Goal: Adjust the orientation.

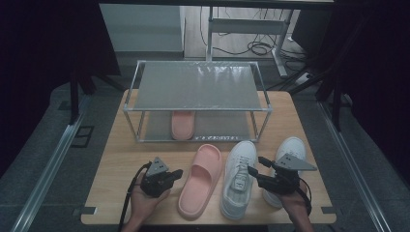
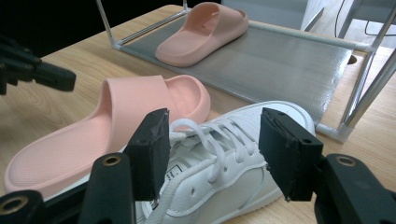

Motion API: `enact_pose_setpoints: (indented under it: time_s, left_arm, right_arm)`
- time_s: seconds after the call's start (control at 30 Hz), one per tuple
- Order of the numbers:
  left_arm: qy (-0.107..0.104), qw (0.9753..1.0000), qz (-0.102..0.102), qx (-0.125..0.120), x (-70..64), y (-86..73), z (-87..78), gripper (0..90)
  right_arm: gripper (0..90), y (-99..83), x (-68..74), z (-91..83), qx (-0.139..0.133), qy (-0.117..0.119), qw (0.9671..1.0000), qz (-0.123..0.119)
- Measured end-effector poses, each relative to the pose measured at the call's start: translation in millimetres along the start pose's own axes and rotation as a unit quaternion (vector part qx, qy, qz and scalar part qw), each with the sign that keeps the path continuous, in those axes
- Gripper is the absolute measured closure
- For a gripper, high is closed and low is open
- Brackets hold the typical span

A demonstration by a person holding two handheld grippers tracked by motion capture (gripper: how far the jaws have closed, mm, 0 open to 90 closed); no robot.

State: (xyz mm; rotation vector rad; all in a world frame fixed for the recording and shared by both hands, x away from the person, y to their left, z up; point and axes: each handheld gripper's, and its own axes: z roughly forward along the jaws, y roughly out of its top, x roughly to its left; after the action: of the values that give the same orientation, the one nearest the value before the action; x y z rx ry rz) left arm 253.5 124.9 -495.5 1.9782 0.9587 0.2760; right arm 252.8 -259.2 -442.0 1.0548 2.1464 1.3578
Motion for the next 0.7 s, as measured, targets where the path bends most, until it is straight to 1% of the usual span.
enact_pose_setpoints:
  time_s: [0.13,0.33,0.43,0.7]
  left_arm:
    - [-0.013,0.9998,0.007,0.012,-8.8,-1.9,9.4,90.0]
    - [-0.02,0.9994,0.013,0.024,-15.8,-2.2,20.9,90.0]
    - [-0.02,0.9992,0.018,0.029,-17.0,-0.3,26.8,90.0]
    - [-0.021,0.9989,0.024,0.035,-16.6,7.7,41.1,90.0]
  right_arm:
    - [44.1,0.3,0.6,0.2,-0.002,0.001,1.0,0.0]
    - [44.2,0.7,2.2,0.8,0.0,0.003,1.0,-0.002]
    - [44.2,0.6,3.1,2.0,0.001,0.003,1.0,-0.003]
    - [44.2,-0.5,5.4,6.5,0.008,0.007,0.9999,-0.007]
